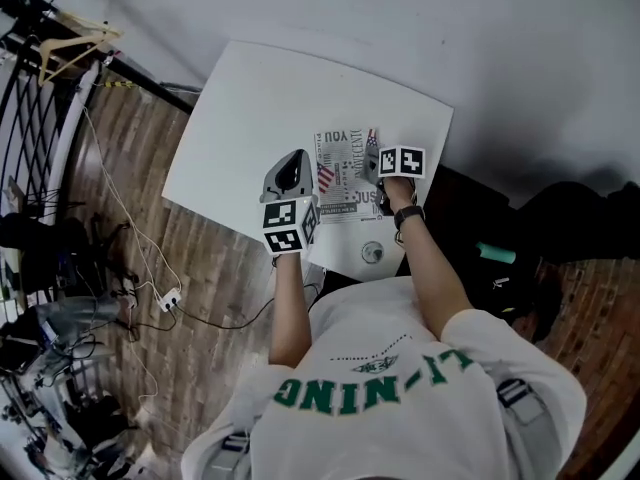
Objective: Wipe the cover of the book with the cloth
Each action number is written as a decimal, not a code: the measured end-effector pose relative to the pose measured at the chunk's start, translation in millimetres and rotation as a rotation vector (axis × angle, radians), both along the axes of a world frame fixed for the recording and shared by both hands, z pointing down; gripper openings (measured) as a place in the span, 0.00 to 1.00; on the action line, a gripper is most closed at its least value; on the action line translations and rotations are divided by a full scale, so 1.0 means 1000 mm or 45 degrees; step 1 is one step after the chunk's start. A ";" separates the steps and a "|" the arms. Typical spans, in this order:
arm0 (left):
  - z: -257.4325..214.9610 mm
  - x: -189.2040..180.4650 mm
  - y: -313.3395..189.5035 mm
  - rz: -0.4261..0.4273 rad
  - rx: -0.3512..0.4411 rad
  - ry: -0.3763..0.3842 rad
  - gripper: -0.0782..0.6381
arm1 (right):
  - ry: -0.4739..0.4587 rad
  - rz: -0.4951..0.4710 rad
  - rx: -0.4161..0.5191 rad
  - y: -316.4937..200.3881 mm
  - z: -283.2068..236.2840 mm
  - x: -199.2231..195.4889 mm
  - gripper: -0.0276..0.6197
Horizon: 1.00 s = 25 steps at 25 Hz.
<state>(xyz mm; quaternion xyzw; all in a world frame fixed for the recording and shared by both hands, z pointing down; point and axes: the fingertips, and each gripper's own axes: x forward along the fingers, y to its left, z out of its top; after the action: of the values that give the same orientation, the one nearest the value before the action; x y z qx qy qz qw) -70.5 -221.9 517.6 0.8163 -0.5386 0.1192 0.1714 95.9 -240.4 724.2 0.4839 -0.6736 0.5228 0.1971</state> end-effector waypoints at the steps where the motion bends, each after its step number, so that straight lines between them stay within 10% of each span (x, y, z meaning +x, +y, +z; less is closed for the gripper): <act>1: 0.000 0.007 -0.001 0.015 -0.001 0.002 0.12 | 0.001 0.015 -0.002 0.001 0.000 0.007 0.11; 7: 0.002 0.015 0.005 0.028 -0.004 -0.010 0.13 | -0.003 0.010 -0.004 0.000 0.000 0.006 0.11; 18: 0.002 -0.059 0.036 -0.172 -0.018 -0.053 0.12 | -0.162 -0.327 -0.075 0.023 0.006 -0.149 0.11; 25: 0.005 -0.059 0.036 -0.160 -0.030 -0.037 0.12 | -0.131 -0.294 -0.080 0.022 0.007 -0.130 0.11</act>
<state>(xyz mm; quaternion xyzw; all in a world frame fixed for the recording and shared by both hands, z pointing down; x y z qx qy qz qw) -129.4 -185.4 522.7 0.7770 -0.5898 0.1264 0.1802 -34.2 -218.3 731.4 0.3693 -0.7173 0.5417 0.2362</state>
